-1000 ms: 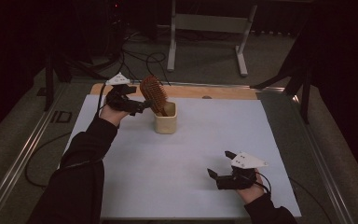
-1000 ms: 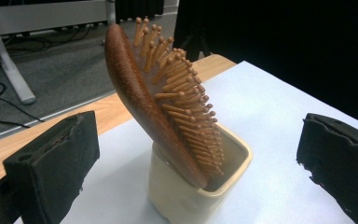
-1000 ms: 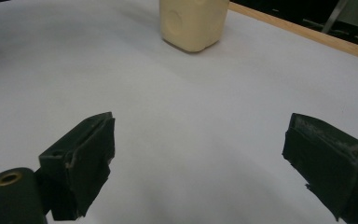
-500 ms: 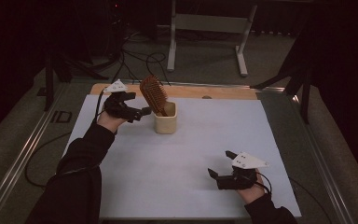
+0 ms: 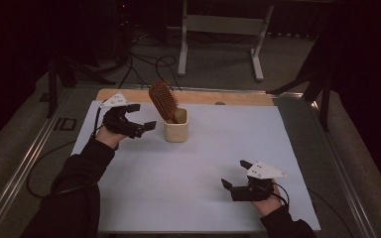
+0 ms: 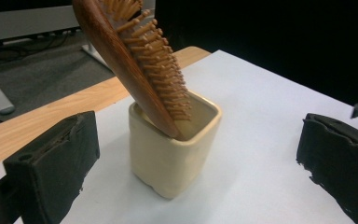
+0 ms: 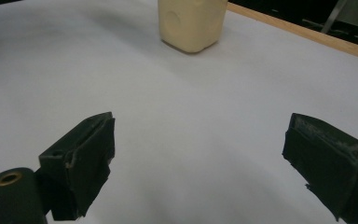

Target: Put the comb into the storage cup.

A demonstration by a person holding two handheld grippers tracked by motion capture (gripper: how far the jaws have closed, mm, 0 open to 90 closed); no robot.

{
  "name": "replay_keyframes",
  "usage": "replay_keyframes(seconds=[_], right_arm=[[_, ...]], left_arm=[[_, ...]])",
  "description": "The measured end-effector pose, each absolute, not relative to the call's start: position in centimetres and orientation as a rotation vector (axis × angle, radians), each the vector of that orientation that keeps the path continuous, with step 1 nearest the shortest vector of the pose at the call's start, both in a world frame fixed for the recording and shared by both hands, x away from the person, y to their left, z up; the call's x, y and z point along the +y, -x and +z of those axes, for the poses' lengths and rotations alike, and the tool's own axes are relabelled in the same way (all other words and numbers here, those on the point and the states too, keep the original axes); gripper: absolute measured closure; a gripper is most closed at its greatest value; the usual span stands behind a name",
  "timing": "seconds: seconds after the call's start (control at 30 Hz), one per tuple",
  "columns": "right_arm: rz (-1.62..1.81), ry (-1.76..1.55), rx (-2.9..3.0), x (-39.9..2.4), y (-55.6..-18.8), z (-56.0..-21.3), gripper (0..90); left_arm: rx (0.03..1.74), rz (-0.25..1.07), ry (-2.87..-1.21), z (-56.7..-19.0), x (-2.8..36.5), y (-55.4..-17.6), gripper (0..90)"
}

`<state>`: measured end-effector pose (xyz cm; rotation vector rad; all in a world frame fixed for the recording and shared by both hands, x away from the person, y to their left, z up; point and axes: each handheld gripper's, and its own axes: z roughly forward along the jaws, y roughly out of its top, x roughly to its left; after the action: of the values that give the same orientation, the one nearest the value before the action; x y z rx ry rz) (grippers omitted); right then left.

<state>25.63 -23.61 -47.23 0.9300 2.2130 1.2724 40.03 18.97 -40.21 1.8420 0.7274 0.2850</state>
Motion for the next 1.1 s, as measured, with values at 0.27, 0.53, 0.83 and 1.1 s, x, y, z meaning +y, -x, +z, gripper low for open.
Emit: replay_keyframes(seconds=[0.27, 0.53, 0.83, 1.1], right_arm=[[1.279, -0.931, 2.213, -23.5, -25.6, -47.2, 9.0], [1.277, -0.922, 2.218, -23.5, -25.6, -47.2, 9.0], [1.279, -0.914, 2.215, -23.5, -25.5, -47.2, 8.9], [1.275, -0.914, 2.215, -23.5, -25.5, -47.1, 8.9]], left_arm=[[0.701, 0.274, -1.851, -40.7, 19.2, -38.8, 0.0], [0.687, 0.260, -1.841, -41.6, 19.6, -37.3, 0.0], [0.685, 0.284, -1.856, -42.3, 20.7, -35.6, 0.0], [0.685, 0.284, -1.864, -43.7, 21.6, -33.8, 0.0]])
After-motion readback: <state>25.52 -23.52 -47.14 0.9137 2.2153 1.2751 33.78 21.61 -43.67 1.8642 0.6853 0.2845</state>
